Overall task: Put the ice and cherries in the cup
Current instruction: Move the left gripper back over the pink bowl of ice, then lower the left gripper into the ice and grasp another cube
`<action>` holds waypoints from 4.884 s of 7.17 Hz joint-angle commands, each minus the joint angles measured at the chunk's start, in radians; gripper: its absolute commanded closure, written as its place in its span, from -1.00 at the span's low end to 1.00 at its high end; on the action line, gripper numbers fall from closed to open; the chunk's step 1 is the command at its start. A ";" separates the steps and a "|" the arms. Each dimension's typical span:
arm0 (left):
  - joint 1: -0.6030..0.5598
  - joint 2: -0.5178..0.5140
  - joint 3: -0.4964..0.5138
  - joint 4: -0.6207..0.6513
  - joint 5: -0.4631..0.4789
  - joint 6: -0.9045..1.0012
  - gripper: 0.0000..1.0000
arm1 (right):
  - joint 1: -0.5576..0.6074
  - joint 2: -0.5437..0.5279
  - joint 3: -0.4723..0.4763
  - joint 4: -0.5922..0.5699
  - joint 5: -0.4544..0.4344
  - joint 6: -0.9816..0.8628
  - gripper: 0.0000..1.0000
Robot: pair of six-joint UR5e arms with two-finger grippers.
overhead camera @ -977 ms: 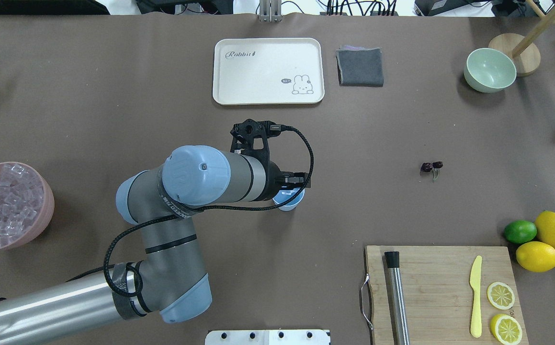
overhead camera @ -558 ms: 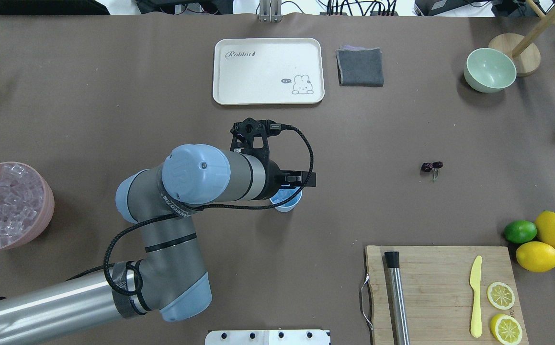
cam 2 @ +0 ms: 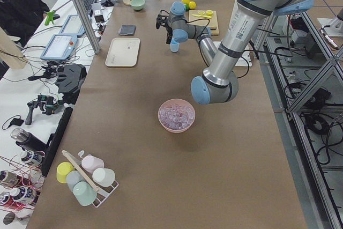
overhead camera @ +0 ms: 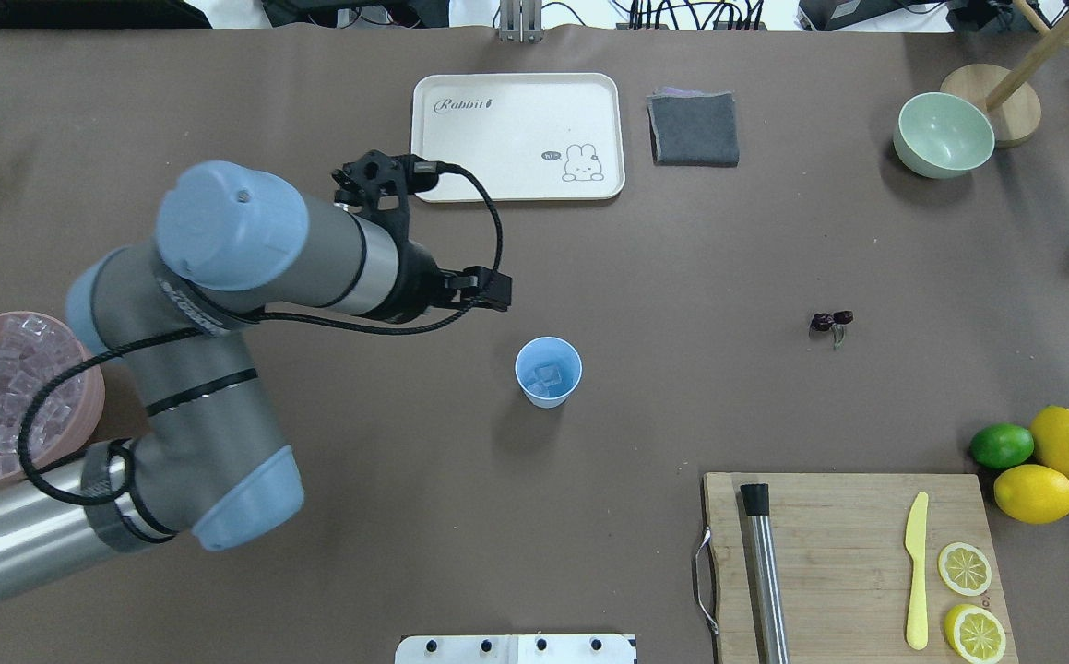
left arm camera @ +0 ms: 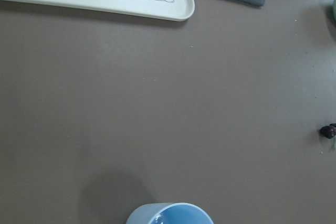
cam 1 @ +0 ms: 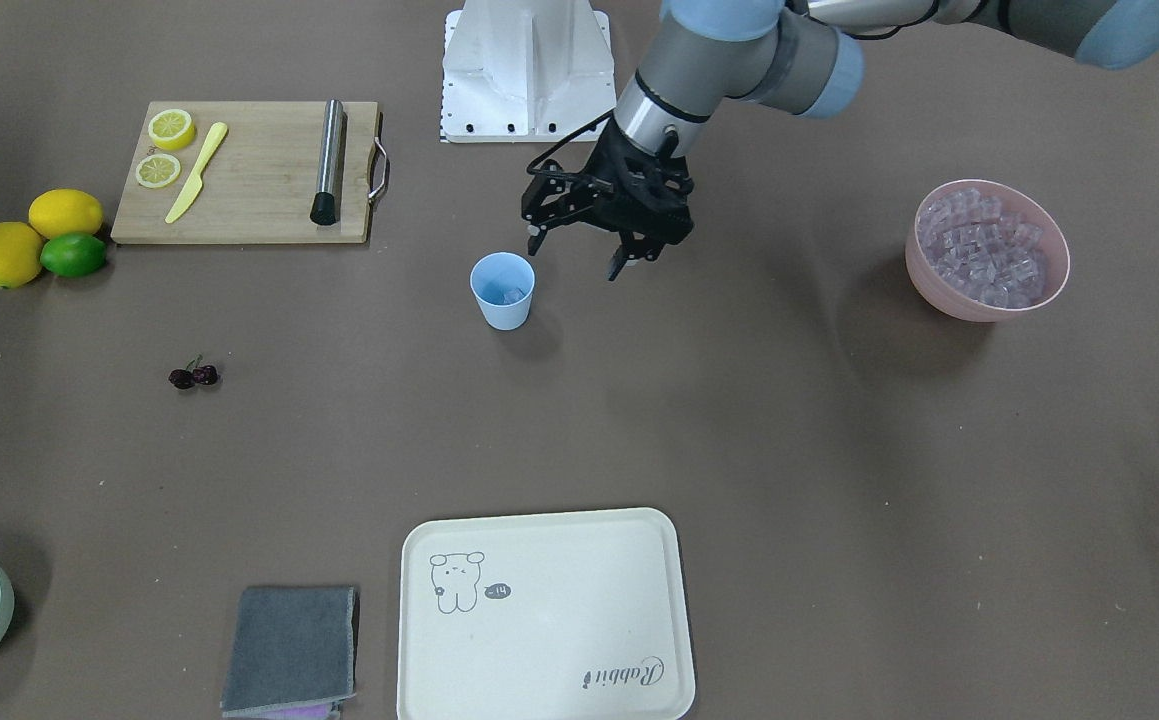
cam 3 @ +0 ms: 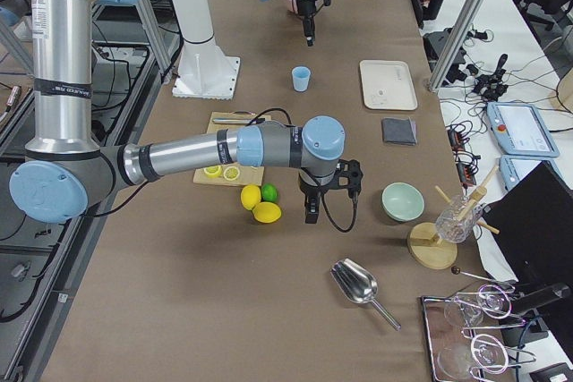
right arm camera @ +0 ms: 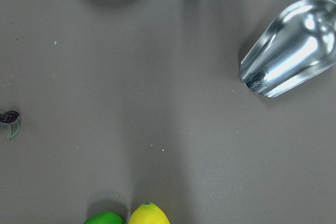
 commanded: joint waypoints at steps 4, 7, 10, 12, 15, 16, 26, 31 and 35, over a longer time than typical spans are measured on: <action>-0.295 0.538 -0.326 0.212 -0.115 0.525 -0.95 | 0.000 0.003 0.004 0.000 0.002 -0.002 -1.00; -0.359 0.787 -0.308 -0.023 -0.127 0.608 -0.95 | 0.000 -0.003 0.004 0.000 0.002 -0.002 -1.00; -0.397 0.772 -0.184 -0.073 -0.179 0.751 -0.95 | 0.000 -0.006 0.000 0.000 0.002 -0.002 -1.00; -0.396 0.766 -0.140 -0.067 -0.181 0.747 -0.95 | 0.000 -0.007 0.001 0.000 0.000 -0.002 -1.00; -0.393 0.678 -0.052 -0.066 -0.285 0.678 -0.95 | 0.000 -0.009 0.001 0.000 -0.001 -0.002 -1.00; -0.393 0.656 -0.027 -0.064 -0.287 0.678 -0.95 | 0.000 -0.009 0.000 0.000 -0.001 -0.003 -1.00; -0.391 0.650 0.015 -0.061 -0.290 0.693 -0.59 | 0.002 -0.026 0.014 0.000 -0.001 -0.002 -1.00; -0.390 0.636 0.042 -0.061 -0.290 0.696 -0.56 | 0.002 -0.026 0.020 0.000 -0.003 -0.002 -1.00; -0.390 0.633 0.044 -0.061 -0.290 0.696 -0.38 | 0.005 -0.037 0.029 0.000 -0.003 -0.003 -1.00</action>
